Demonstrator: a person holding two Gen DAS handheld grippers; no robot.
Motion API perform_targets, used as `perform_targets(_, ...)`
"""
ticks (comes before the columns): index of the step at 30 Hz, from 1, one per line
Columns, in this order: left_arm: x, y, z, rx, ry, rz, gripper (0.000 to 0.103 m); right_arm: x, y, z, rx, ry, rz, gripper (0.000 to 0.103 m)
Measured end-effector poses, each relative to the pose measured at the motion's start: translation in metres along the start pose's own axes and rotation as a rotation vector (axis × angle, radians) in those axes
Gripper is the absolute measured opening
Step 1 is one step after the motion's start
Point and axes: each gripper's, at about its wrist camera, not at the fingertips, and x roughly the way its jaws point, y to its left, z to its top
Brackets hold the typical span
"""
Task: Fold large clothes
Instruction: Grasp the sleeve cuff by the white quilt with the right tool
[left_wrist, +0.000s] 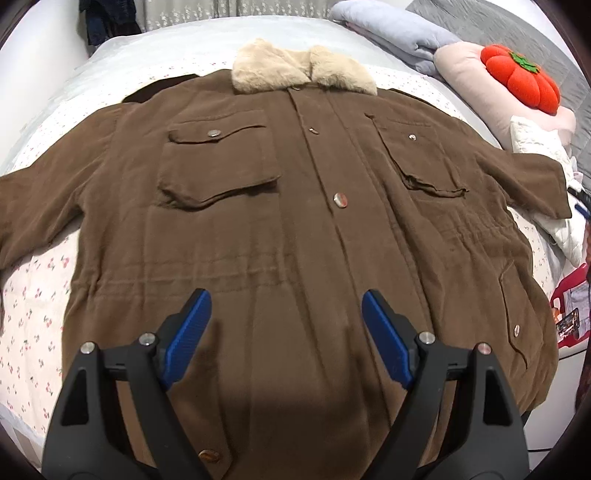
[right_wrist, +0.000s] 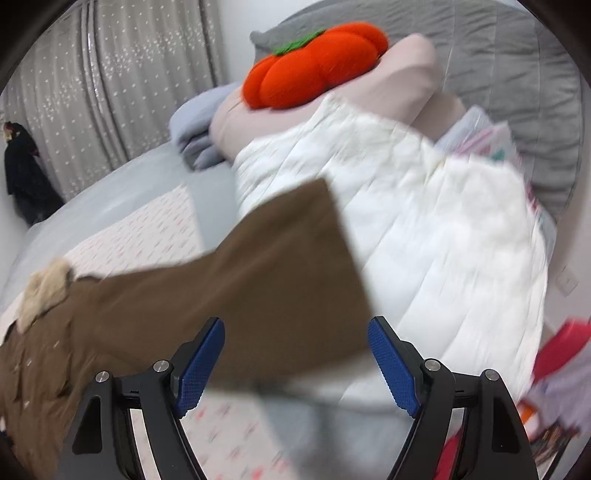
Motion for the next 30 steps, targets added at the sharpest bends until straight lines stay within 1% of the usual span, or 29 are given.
perform_targets(2, 0.004, -0.006, 0.006, 0.008, -0.002, -0.009, 0.084, 0.011, -0.004, 0.016, -0.025, -0.014, 0.006, 0.079)
perform_targets(4, 0.009, -0.016, 0.014, 0.018, -0.006, -0.026, 0.084, 0.026, -0.007, 0.028, -0.044, -0.007, -0.005, 0.072)
perform_targets(6, 0.015, -0.03, 0.022, 0.036, -0.009, -0.044, 0.084, 0.049, -0.007, 0.036, -0.06, 0.027, -0.024, 0.056)
perform_targets(7, 0.019, -0.037, 0.026, 0.046, -0.011, -0.049, 0.084, 0.055, -0.006, 0.037, -0.067, 0.037, -0.027, 0.051)
perform_targets(8, 0.022, -0.045, 0.031, 0.056, -0.014, -0.053, 0.084, 0.063, -0.004, 0.039, -0.081, 0.046, -0.023, 0.031)
perform_targets(9, 0.026, -0.055, 0.037, 0.07, -0.017, -0.059, 0.084, 0.065, -0.001, 0.04, -0.103, 0.028, -0.03, 0.015)
perform_targets(10, 0.03, -0.066, 0.044, 0.091, -0.022, -0.07, 0.084, 0.062, -0.001, 0.044, -0.118, 0.001, -0.011, 0.009)
perform_targets(11, 0.032, -0.076, 0.051, 0.11, -0.028, -0.083, 0.084, 0.059, -0.001, 0.047, -0.123, -0.032, 0.011, 0.006)
perform_targets(12, 0.035, -0.09, 0.06, 0.138, -0.04, -0.103, 0.084, 0.055, -0.002, 0.054, -0.111, -0.059, 0.011, 0.005)
perform_targets(14, 0.042, -0.119, 0.078, 0.193, -0.067, -0.153, 0.084, 0.056, -0.004, 0.066, -0.103, -0.082, -0.018, 0.005)
perform_targets(16, 0.054, -0.157, 0.098, 0.252, -0.1, -0.215, 0.084, 0.065, -0.006, 0.073, -0.111, -0.07, -0.062, 0.005)
perform_targets(19, 0.078, -0.218, 0.124, 0.349, -0.144, -0.301, 0.084, 0.086, -0.002, 0.074, -0.146, -0.029, -0.118, 0.005)
perform_targets(21, 0.096, -0.259, 0.139, 0.415, -0.167, -0.349, 0.084, 0.096, 0.0, 0.073, -0.15, -0.009, -0.128, 0.007)
perform_targets(23, 0.115, -0.293, 0.152, 0.47, -0.179, -0.367, 0.084, 0.089, 0.0, 0.071, -0.139, -0.017, -0.115, 0.011)
perform_targets(24, 0.124, -0.31, 0.158, 0.491, -0.176, -0.367, 0.082, 0.083, -0.004, 0.069, -0.131, -0.019, -0.092, 0.018)
perform_targets(25, 0.131, -0.318, 0.162, 0.5, -0.172, -0.374, 0.078, 0.077, -0.008, 0.066, -0.12, -0.017, -0.068, 0.02)
perform_targets(26, 0.14, -0.327, 0.167, 0.501, -0.16, -0.389, 0.069, 0.071, -0.012, 0.065, -0.112, -0.015, -0.058, 0.03)
perform_targets(27, 0.148, -0.334, 0.172, 0.488, -0.137, -0.411, 0.064, 0.063, -0.018, 0.061, -0.1, -0.015, -0.051, 0.046)
perform_targets(28, 0.153, -0.338, 0.175, 0.475, -0.122, -0.436, 0.058, 0.053, -0.025, 0.056, -0.088, -0.023, -0.045, 0.055)
perform_targets(29, 0.158, -0.343, 0.178, 0.462, -0.111, -0.472, 0.056, 0.047, -0.028, 0.053, -0.078, -0.032, -0.03, 0.069)
perform_targets(30, 0.163, -0.348, 0.18, 0.45, -0.103, -0.501, 0.054, 0.04, -0.035, 0.047, -0.058, -0.04, 0.013, 0.077)
